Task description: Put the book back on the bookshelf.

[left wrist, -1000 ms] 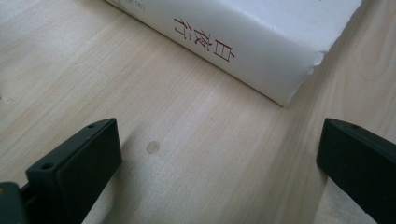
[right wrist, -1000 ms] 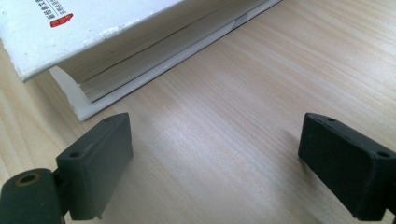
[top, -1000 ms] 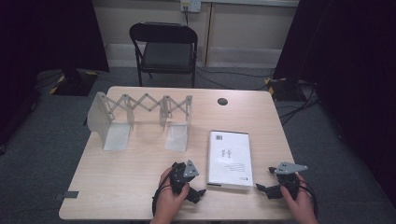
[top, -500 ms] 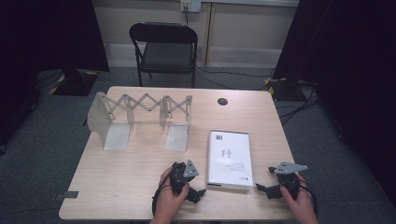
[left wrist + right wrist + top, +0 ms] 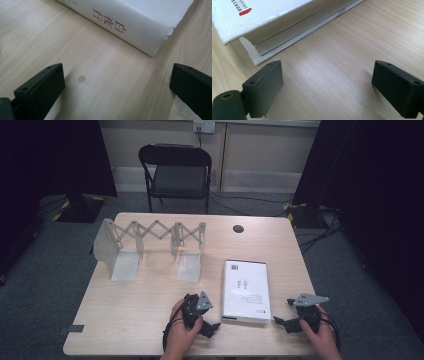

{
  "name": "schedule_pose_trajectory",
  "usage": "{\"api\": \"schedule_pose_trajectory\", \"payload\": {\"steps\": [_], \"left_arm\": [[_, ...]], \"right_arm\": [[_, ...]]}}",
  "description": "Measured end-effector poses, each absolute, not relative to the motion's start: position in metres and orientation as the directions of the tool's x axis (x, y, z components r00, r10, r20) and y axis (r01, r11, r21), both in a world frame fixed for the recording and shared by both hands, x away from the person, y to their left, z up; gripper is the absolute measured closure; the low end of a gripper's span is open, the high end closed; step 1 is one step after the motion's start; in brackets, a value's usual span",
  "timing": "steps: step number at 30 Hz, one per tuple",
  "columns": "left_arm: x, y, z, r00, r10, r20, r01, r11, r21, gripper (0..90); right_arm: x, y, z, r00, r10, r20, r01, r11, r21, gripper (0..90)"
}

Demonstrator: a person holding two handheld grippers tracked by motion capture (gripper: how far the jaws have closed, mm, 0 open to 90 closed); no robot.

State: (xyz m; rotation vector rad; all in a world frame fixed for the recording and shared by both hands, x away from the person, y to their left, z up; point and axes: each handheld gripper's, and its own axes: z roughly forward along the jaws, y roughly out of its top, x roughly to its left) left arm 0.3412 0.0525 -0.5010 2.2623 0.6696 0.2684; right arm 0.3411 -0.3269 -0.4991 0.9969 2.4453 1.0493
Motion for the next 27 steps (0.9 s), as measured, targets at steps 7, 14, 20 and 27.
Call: {"api": "schedule_pose_trajectory", "payload": {"steps": [7, 14, 20, 27], "left_arm": [[0.341, 0.052, -0.501, 0.841, 0.541, -0.01, 0.384, -0.583, 0.716, 0.0], [0.341, 0.052, -0.501, 0.839, 0.545, -0.009, 0.387, -0.584, 0.713, 0.0], [0.343, 0.048, -0.5, 0.83, 0.558, -0.007, 0.397, -0.581, 0.71, 0.0], [0.344, 0.043, -0.494, 0.837, 0.548, -0.008, 0.417, -0.627, 0.658, 0.7]], "right_arm": [[0.341, -0.327, -0.499, -0.715, 0.699, -0.001, 0.481, 0.493, 0.725, 9.4], [0.34, -0.326, -0.499, -0.718, 0.696, -0.002, 0.478, 0.495, 0.726, 9.4], [0.335, -0.322, -0.499, -0.759, 0.651, -0.001, 0.447, 0.523, 0.725, 9.4], [0.329, -0.314, -0.497, -0.8, 0.6, 0.005, 0.426, 0.563, 0.708, 11.4]]}}
